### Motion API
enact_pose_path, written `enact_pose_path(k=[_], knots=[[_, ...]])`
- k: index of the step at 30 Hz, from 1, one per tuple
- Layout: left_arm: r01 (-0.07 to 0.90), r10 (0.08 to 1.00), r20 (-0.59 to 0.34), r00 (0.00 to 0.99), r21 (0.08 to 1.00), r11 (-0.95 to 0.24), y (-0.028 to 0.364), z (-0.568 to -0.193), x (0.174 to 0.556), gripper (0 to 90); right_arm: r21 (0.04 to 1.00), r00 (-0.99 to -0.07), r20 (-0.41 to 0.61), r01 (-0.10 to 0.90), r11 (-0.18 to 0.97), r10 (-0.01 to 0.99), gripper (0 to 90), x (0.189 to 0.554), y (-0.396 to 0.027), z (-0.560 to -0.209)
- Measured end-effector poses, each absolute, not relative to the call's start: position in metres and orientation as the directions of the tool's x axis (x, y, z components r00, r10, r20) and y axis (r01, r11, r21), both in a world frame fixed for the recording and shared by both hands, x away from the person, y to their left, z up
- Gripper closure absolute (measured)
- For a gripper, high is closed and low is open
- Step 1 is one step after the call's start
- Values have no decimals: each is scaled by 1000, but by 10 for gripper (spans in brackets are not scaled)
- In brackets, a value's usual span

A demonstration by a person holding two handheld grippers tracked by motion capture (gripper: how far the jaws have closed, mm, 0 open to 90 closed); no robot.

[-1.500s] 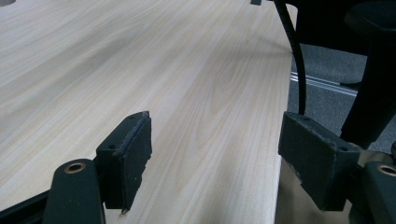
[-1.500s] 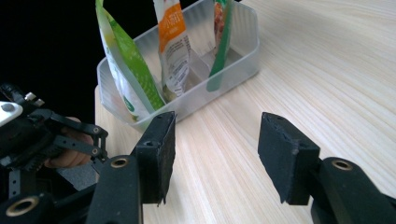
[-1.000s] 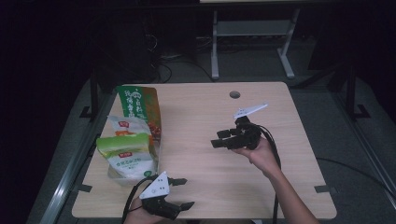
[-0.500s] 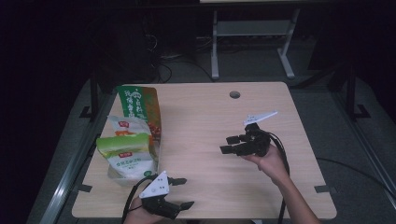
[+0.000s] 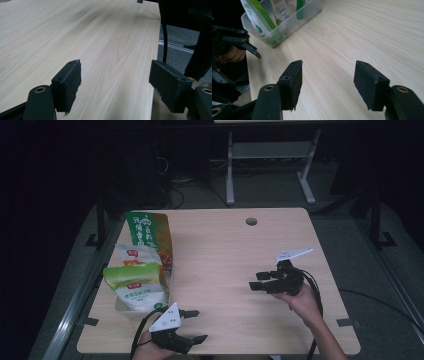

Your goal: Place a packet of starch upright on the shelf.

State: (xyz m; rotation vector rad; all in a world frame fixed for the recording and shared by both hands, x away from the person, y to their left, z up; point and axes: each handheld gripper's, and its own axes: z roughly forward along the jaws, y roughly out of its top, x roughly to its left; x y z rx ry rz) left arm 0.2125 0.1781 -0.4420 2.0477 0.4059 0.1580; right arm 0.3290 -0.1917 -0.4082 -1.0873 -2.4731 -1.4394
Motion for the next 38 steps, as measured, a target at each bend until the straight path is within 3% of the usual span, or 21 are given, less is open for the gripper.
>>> enact_pose_path(k=[23,38], knots=[[215,358,-48,932,871,-443,181,-441,214,256,706,-689,433,660,256,581,371,298,-231,-440],[219,357,-52,933,869,-444,183,-441,214,255,718,-695,416,647,256,586,338,275,-230,-449]])
